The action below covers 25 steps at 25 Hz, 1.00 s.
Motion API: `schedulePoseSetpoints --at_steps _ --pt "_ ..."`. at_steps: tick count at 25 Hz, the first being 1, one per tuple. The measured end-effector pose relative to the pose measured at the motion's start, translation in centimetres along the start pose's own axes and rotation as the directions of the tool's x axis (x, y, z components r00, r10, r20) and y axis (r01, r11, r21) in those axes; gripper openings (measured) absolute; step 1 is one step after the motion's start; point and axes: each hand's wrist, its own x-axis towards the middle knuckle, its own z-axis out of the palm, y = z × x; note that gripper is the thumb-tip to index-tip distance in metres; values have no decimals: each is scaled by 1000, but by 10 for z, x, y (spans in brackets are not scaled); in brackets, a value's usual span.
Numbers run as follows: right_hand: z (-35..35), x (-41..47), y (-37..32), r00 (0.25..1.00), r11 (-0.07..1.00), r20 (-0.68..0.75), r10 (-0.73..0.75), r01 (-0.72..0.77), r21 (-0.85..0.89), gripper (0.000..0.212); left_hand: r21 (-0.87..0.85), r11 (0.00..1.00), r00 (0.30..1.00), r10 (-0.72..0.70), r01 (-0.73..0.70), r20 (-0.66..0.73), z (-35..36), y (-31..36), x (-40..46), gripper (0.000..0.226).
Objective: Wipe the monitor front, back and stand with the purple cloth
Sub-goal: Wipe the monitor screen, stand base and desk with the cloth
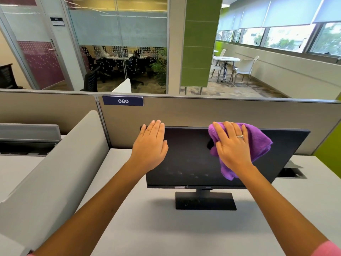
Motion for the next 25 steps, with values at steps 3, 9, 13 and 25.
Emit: schedulePoseSetpoints --at_steps 3,9,13,25 --pt "-5 -10 53 998 998 0 64 -64 -9 49 -48 998 999 30 -31 -18 5 28 15 58" --pt "-5 -14 92 993 992 -20 120 -119 34 46 -52 998 999 45 -46 -22 9 75 36 54" --pt "-2 -11 72 990 989 -37 133 -130 69 46 -53 997 999 48 -48 -13 12 110 45 53" --pt "-3 -14 122 999 995 -13 -45 46 86 45 -47 999 987 -7 0 -164 32 163 61 47"
